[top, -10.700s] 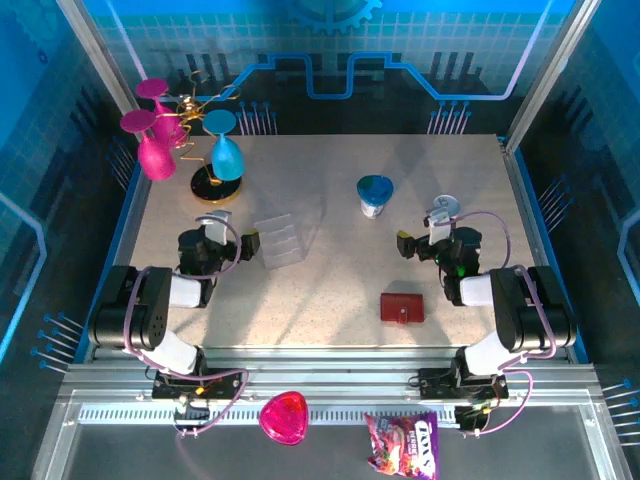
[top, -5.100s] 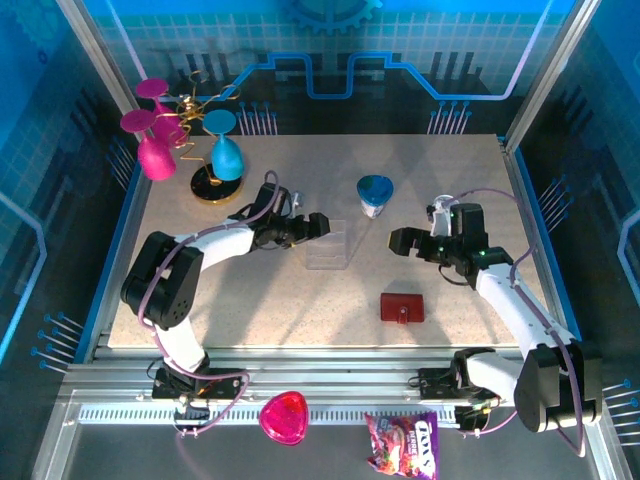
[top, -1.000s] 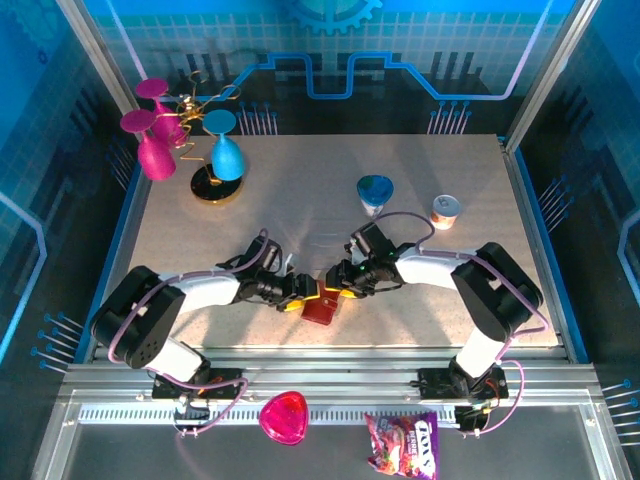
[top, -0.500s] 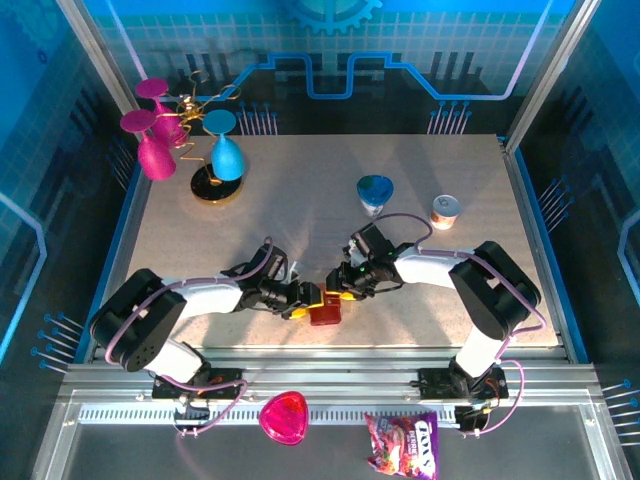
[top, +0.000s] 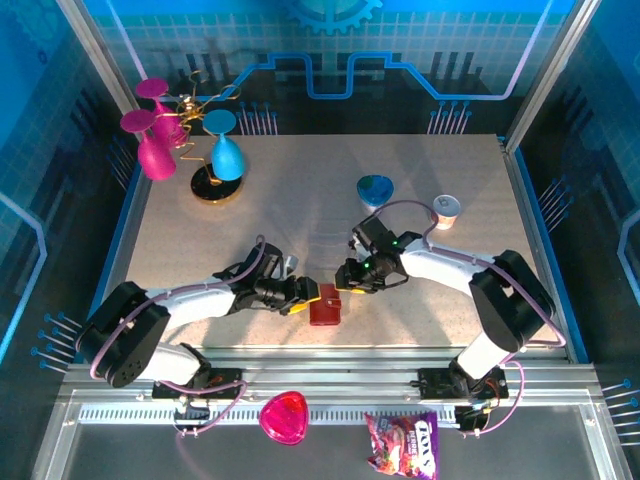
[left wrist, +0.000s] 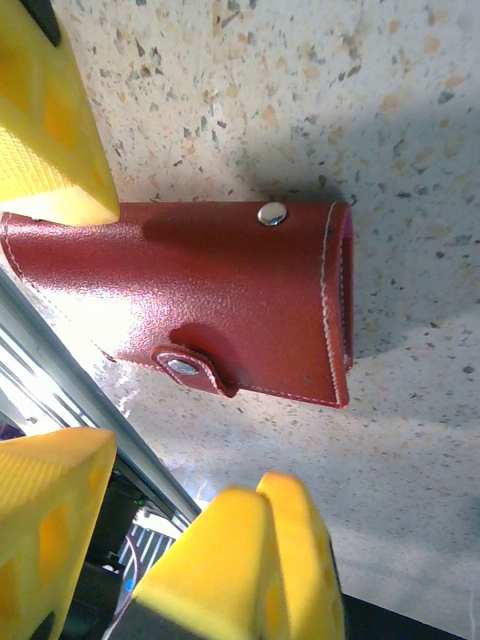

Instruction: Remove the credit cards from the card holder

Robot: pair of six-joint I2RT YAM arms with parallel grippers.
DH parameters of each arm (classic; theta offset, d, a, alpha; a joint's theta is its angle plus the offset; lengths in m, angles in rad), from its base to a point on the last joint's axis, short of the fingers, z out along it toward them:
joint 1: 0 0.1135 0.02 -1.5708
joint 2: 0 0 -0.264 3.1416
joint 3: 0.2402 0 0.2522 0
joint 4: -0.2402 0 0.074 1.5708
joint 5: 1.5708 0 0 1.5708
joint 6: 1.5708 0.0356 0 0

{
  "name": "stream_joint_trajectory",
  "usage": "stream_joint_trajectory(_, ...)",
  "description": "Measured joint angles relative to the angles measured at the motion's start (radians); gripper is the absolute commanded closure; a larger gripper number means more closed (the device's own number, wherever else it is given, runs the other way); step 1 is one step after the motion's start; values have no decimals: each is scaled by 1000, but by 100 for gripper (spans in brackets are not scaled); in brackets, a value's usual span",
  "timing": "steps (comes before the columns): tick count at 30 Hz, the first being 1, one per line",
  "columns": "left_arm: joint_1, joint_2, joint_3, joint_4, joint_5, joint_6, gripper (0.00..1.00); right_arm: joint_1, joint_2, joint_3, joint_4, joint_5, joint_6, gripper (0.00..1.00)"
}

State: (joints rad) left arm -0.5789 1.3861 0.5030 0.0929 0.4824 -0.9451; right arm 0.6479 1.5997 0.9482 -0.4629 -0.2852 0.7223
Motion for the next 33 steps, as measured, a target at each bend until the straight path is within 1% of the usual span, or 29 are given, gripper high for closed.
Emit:
stream_joint_trajectory(4, 36, -12, -9, 36, 1, -46, 49, 29, -10, 59, -84, 50, -116, 59)
stream_joint_trajectory(7, 77, -21, -26, 74, 11, -77, 51, 61, -6, 117, -158, 86, -195, 61)
stream_joint_trajectory(9, 93, -21, -30, 87, 13, -91, 51, 82, 10, 167, -204, 105, -220, 63)
stream_joint_trajectory(11, 101, -23, -35, 101, 19, -104, 52, 98, 31, 206, -233, 122, -223, 61)
stream_joint_trajectory(13, 113, -28, -43, 108, 27, -112, 53, 120, 56, 238, -267, 157, -223, 61)
stream_joint_trajectory(15, 134, -32, -56, 121, 37, -123, 53, 154, 89, 275, -307, 200, -240, 67)
stream_joint_trajectory(17, 156, -33, -68, 127, 43, -130, 54, 198, 129, 315, -332, 227, -301, 71)
stream_joint_trajectory(19, 171, -33, -72, 127, 55, -130, 54, 235, 156, 336, -338, 233, -402, 73)
stream_joint_trajectory(22, 177, -29, -72, 133, 84, -130, 55, 256, 166, 331, -343, 230, -596, 71)
stream_joint_trajectory(25, 177, -18, -72, 142, 105, -131, 55, 250, 153, 288, -323, 215, -803, 72)
stream_joint_trajectory(29, 177, -18, -72, 147, 114, -135, 55, 233, 126, 235, -322, 183, -1069, 69)
stream_joint_trajectory(33, 177, -18, -72, 151, 114, -144, 55, 203, 124, 234, -311, 164, -1248, 67)
